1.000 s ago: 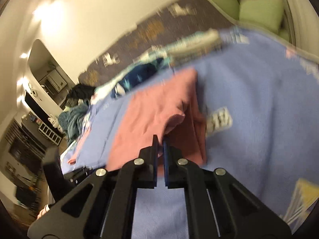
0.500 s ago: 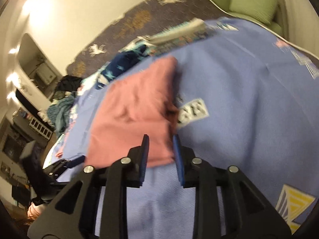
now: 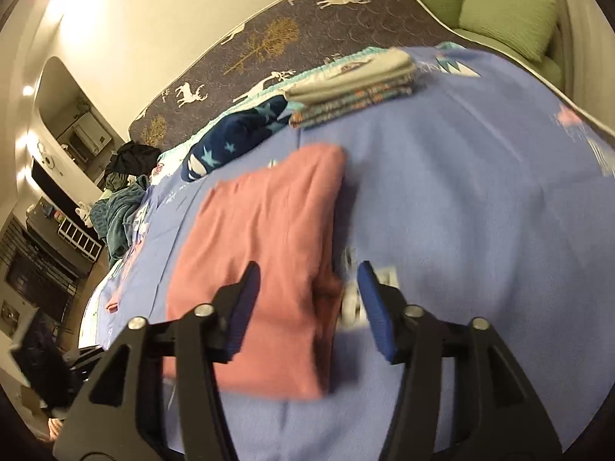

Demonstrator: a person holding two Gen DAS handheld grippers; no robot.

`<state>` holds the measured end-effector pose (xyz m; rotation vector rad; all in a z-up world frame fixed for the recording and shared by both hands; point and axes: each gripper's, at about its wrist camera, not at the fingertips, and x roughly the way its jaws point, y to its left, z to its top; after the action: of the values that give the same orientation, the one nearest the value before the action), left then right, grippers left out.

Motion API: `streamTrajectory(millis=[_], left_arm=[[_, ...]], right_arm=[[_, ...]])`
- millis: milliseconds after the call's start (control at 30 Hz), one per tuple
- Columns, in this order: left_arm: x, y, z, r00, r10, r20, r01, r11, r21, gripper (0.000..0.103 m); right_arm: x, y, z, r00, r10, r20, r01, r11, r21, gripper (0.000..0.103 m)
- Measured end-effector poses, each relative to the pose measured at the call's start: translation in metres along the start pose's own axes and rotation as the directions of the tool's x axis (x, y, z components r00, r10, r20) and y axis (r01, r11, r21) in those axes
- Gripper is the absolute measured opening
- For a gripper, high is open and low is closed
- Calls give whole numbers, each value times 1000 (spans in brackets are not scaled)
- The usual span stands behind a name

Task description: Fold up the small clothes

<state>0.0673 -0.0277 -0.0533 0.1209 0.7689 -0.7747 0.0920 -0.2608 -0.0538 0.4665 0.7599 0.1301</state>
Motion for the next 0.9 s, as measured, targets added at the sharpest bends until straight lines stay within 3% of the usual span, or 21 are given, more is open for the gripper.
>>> streamTrajectory(millis=[67, 233, 367, 400, 433, 467, 567, 667, 700, 800, 833, 867, 900], left_arm=[[14, -2, 11, 999, -43, 10, 43, 999, -3, 23], [72, -3, 4, 989, -49, -138, 48, 999, -12, 23], [74, 4, 2, 987, -97, -127, 91, 994, -54, 27], [75, 7, 1, 986, -109, -126, 101, 993, -69, 27], [76, 9, 1, 985, -116, -124, 107, 991, -76, 27], [76, 9, 1, 985, -117, -124, 108, 991, -76, 27], [78, 4, 1, 987, -102, -123, 96, 994, -53, 28], [76, 4, -1, 988, -100, -119, 96, 994, -43, 28], [76, 5, -1, 988, -103, -119, 98, 994, -46, 28], [76, 6, -2, 987, -109, -114, 104, 993, -51, 28], [76, 5, -2, 988, -105, -111, 100, 994, -45, 28], [75, 4, -3, 989, -100, -109, 96, 995, -40, 28], [74, 2, -4, 990, -94, -108, 91, 995, -33, 29]], right_arm=[[15, -4, 16, 1000, 19, -14, -19, 1000, 0, 58], [71, -25, 53, 995, 55, -81, -49, 995, 83, 59], [108, -39, 70, 987, 85, -137, -65, 988, 142, 61], [116, -40, 73, 984, 101, -146, -79, 986, 148, 55], [120, -36, 76, 984, 100, -145, -81, 988, 134, 43], [121, -30, 79, 987, 87, -134, -74, 993, 95, 13], [102, -4, 84, 998, 48, -36, -48, 999, -21, 10], [77, 29, 88, 993, 33, 111, -11, 981, -192, 10], [84, 32, 90, 994, 16, 108, 11, 971, -237, 10], [127, 5, 89, 997, -74, -27, 67, 980, -189, 12], [142, -9, 86, 993, -80, -86, 67, 987, -144, 14], [146, -19, 81, 993, -54, -102, 43, 994, -100, 14], [141, -24, 79, 996, -29, -82, 23, 997, -70, 22]])
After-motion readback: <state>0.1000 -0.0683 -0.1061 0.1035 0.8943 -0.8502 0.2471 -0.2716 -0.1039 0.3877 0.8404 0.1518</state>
